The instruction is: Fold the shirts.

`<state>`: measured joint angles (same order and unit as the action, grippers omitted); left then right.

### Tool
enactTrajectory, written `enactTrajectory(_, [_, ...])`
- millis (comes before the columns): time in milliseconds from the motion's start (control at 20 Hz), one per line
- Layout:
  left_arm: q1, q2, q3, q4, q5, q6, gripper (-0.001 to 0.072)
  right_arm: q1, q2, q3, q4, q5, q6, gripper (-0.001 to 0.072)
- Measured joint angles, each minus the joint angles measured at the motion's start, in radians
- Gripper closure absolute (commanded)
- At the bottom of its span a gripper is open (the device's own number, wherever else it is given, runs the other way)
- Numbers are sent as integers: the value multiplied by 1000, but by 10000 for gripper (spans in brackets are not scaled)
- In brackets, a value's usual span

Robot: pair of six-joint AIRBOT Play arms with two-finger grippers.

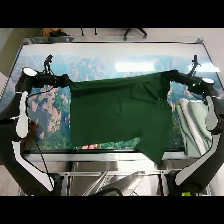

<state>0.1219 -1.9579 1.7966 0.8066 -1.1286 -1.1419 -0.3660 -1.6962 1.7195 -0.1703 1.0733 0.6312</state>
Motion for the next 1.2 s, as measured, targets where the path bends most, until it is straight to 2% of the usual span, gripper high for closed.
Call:
enactTrajectory(350, [-49,-32,77,153,-42,-71,691,-19,-21,107,-292,134,124,696])
enactTrajectory(700, [-116,-75,83,332,-84,-123,691,-19,-35,97,-515,170,162,696])
enactTrajectory(900, [-141,-84,83,418,-77,-135,690,-14,-50,92,-575,148,166,695])
enactTrajectory(1200, [-150,-87,83,446,-68,-142,689,10,-71,91,-597,127,169,694])
